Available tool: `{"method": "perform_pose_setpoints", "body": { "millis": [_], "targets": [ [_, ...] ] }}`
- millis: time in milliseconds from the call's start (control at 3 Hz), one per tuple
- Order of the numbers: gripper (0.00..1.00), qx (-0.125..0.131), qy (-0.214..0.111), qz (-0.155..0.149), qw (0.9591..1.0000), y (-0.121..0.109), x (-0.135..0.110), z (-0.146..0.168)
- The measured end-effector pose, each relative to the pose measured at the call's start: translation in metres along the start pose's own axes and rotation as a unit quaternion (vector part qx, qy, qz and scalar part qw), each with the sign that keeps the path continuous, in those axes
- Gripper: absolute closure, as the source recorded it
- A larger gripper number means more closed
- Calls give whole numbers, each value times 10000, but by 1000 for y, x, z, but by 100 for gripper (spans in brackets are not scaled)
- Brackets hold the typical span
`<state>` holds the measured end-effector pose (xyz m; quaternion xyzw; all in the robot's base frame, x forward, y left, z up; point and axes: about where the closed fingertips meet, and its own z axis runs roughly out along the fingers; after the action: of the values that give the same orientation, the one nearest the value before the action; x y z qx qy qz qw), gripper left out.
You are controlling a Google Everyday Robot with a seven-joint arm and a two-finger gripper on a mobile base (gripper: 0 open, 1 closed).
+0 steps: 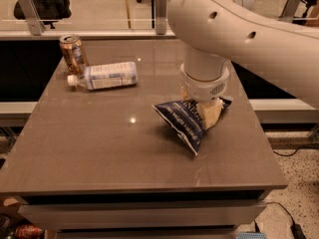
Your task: Pick blue chip bag
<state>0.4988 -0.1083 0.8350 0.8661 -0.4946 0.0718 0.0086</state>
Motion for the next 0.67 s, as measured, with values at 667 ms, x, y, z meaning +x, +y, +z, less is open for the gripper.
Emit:
{"method": "perform_pose_setpoints", "body": {
  "millis": [667],
  "targets": [
    [100,1,0,0,10000,0,0,-3]
  ]
}}
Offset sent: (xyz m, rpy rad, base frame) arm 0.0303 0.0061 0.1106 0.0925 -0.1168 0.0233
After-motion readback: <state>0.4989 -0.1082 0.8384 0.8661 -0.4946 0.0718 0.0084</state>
